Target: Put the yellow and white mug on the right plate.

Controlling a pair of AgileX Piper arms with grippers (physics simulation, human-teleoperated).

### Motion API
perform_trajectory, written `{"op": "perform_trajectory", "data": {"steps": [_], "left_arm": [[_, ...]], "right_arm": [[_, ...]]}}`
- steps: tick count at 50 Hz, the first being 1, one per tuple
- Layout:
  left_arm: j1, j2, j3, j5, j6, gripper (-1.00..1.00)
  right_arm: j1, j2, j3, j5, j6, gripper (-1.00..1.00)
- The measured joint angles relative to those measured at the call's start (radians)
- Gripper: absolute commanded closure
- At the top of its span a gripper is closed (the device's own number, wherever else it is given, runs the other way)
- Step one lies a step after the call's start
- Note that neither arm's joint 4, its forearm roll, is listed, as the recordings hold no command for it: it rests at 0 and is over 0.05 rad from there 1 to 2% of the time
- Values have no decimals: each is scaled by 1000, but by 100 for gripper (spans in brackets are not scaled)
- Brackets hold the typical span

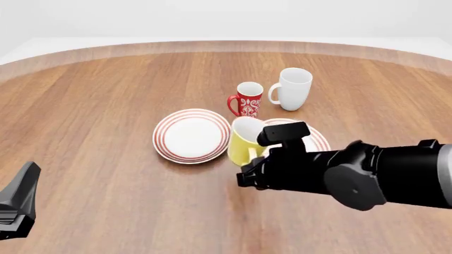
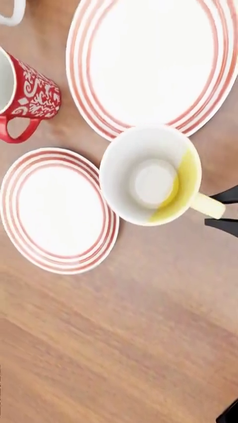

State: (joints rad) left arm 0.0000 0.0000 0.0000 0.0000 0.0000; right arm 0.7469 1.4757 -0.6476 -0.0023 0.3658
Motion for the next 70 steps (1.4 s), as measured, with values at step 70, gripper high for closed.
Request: {"op": "perform_trajectory", "data": {"steps": [70], "left_arm": [[0,0,0,0,0,-100]], "right_arm": [[-273,107,-27,-54,-290,100]]}}
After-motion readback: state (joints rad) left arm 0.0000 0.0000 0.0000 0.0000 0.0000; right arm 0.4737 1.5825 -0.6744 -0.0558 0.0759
